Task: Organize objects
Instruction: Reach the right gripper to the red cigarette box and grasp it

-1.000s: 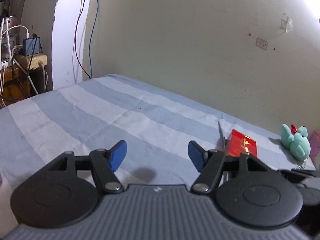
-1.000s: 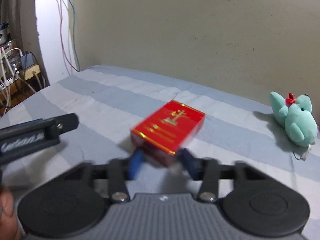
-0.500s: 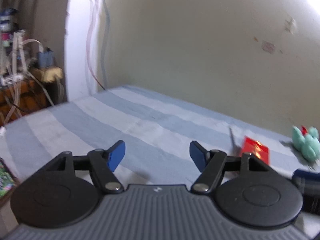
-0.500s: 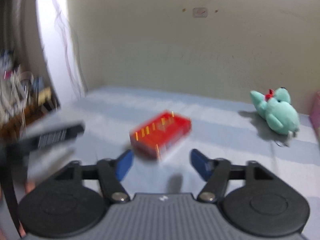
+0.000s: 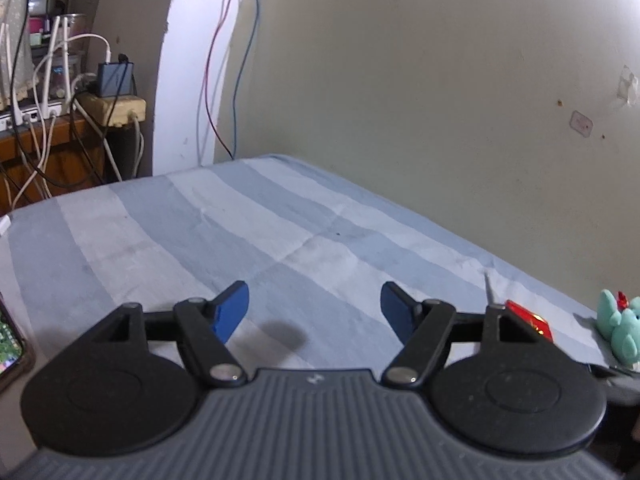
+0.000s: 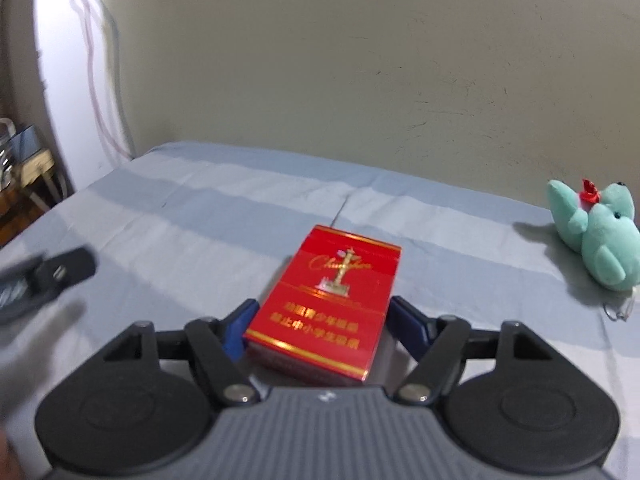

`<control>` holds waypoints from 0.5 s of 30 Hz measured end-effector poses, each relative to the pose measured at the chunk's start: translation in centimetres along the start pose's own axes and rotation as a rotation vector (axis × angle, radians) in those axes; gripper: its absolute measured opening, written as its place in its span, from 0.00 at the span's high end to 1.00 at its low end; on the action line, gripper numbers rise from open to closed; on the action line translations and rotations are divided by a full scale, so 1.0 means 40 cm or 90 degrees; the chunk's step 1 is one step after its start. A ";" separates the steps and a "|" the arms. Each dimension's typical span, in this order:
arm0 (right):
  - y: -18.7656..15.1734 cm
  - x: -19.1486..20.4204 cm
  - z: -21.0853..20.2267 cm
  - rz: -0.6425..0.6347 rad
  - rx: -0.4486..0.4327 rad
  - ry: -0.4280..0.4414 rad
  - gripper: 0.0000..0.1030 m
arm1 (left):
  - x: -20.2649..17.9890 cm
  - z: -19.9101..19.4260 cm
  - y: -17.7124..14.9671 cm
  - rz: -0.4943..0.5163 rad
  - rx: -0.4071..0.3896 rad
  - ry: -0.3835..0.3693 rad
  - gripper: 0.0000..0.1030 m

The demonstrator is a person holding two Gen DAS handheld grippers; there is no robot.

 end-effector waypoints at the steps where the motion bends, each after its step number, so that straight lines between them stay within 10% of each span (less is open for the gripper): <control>1: -0.012 -0.009 -0.017 -0.006 0.003 0.009 0.34 | -0.002 0.000 -0.001 0.003 0.002 -0.006 0.28; 15: -0.320 -0.259 -0.456 -0.032 -0.021 -0.011 0.39 | -0.059 -0.034 -0.020 0.099 -0.026 -0.036 0.27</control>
Point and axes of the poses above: each gripper's, at about its wrist camera, not at the fingertips, and z roughly the way its jaws point, x to its left, y to its top, the point moved 1 cm from there along z, roughly the way its jaws point, and after that the axes turned 7 degrees about z, right-handed, at the moved point
